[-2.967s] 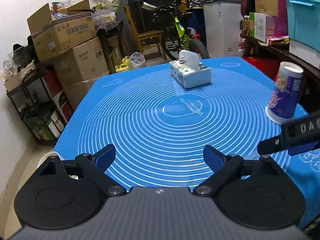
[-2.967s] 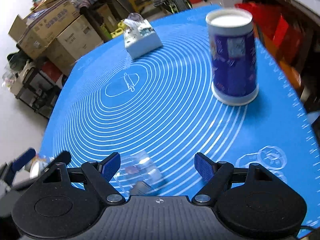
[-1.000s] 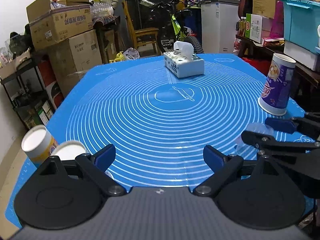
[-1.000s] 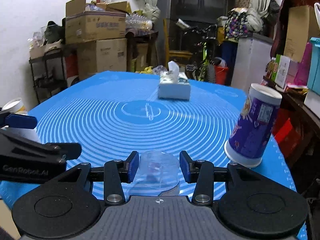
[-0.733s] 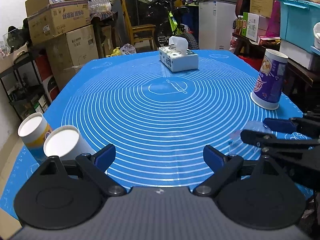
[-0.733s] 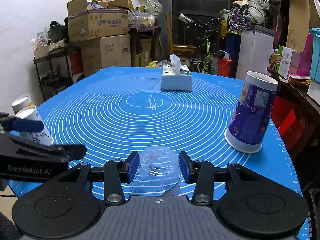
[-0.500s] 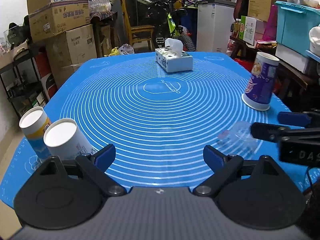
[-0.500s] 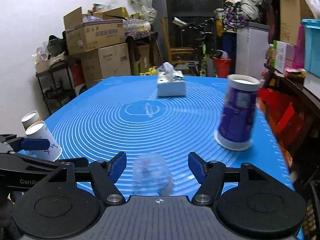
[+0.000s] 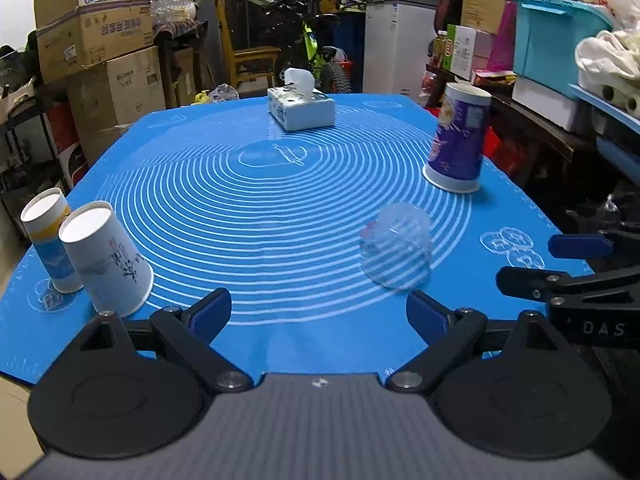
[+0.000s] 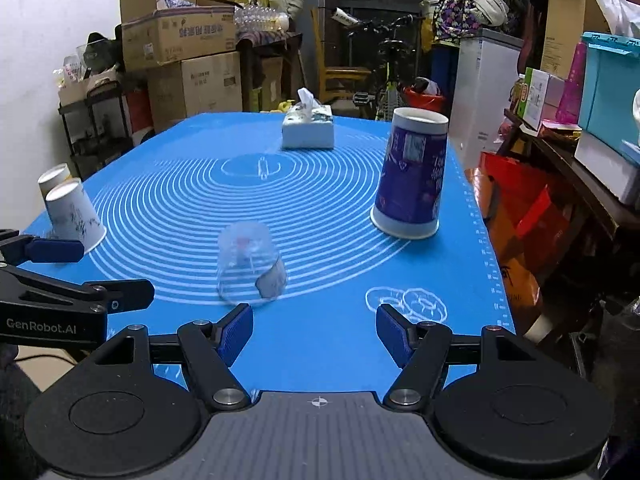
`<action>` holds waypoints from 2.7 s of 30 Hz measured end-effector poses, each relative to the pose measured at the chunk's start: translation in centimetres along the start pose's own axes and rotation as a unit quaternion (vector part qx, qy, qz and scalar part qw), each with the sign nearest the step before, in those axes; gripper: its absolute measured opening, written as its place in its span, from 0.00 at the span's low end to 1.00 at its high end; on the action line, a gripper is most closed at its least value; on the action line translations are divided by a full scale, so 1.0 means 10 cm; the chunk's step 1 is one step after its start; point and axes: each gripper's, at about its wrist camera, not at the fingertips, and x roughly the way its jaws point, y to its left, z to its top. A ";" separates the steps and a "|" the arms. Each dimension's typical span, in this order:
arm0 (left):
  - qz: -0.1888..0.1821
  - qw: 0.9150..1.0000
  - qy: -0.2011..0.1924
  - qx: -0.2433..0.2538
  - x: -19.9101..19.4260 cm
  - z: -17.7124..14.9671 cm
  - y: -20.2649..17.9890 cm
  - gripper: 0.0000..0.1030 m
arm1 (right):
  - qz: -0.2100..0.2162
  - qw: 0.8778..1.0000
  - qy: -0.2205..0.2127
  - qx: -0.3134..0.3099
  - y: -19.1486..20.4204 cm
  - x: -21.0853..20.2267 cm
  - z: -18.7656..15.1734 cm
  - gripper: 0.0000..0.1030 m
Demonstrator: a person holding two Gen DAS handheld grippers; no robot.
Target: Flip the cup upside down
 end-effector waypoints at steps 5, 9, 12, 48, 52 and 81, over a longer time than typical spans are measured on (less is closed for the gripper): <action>-0.002 1.000 0.002 0.005 -0.02 -0.05 -0.06 0.91 | 0.000 1.000 0.001 0.001 -0.01 -0.01 0.00 0.71; -0.001 1.000 0.001 0.011 -0.04 -0.07 -0.07 0.91 | 0.001 1.000 0.002 0.000 -0.01 -0.01 0.01 0.71; -0.002 1.000 0.002 0.011 -0.04 -0.07 -0.08 0.91 | 0.001 1.000 0.003 0.000 -0.01 -0.01 0.01 0.71; -0.002 1.000 0.003 0.015 -0.02 -0.05 -0.12 0.91 | -0.005 1.000 0.009 0.007 -0.04 0.01 -0.03 0.71; -0.001 1.000 0.003 0.016 -0.02 -0.05 -0.12 0.91 | -0.006 1.000 0.009 0.008 -0.04 0.01 -0.04 0.71; -0.002 1.000 0.006 0.015 0.00 -0.07 -0.12 0.91 | -0.006 1.000 0.011 0.010 -0.06 0.02 -0.05 0.71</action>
